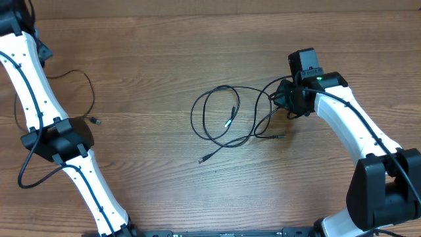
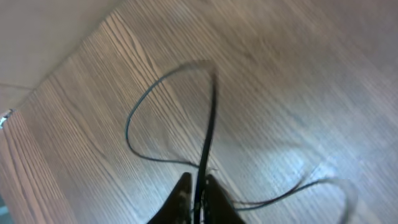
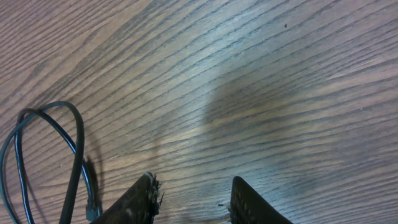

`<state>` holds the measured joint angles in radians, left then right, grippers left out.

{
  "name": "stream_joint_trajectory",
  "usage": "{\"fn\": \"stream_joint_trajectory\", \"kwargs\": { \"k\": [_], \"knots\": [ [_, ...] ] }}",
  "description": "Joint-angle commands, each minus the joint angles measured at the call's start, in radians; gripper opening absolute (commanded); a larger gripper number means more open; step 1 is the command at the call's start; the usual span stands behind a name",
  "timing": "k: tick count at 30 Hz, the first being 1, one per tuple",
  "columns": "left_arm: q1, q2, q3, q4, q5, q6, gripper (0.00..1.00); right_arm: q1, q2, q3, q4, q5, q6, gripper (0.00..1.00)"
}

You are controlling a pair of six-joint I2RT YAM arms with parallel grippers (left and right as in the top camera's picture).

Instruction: Untangle cables

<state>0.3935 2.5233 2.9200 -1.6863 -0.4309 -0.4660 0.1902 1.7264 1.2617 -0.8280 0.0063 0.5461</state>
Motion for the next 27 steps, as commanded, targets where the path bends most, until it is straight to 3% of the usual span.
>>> {"fn": "stream_joint_trajectory", "kwargs": {
  "k": [1,8,9,13,17,20,23,27],
  "knots": [
    [0.004,0.015,-0.042,-0.003,0.024,0.01,0.12,0.0,-0.013,0.007,0.003,-0.001,-0.006,0.38],
    [0.006,0.015,-0.127,-0.003,0.025,0.049,0.13,0.0,-0.013,0.007,0.003,-0.001,-0.006,0.38],
    [0.006,0.015,-0.144,-0.003,0.03,0.052,0.16,0.0,-0.013,0.007,0.003,-0.001,-0.006,0.38],
    [0.006,0.015,-0.175,-0.003,0.057,0.053,0.45,0.0,-0.013,0.007,0.003,-0.001,-0.006,0.38],
    [0.006,0.015,-0.183,-0.003,0.117,0.062,0.54,0.0,-0.013,0.007,0.003,-0.001,-0.006,0.38],
    [0.005,0.015,-0.182,0.006,0.179,0.059,0.54,0.0,-0.013,0.007,0.003,-0.001,-0.006,0.38],
    [0.005,0.015,-0.182,0.038,0.273,0.075,0.42,0.0,-0.013,0.007,0.003,-0.001,-0.006,0.38],
    [0.005,0.015,-0.182,0.1,0.379,0.077,0.43,0.0,-0.013,0.007,0.002,-0.001,-0.006,0.38]
  ]
}}
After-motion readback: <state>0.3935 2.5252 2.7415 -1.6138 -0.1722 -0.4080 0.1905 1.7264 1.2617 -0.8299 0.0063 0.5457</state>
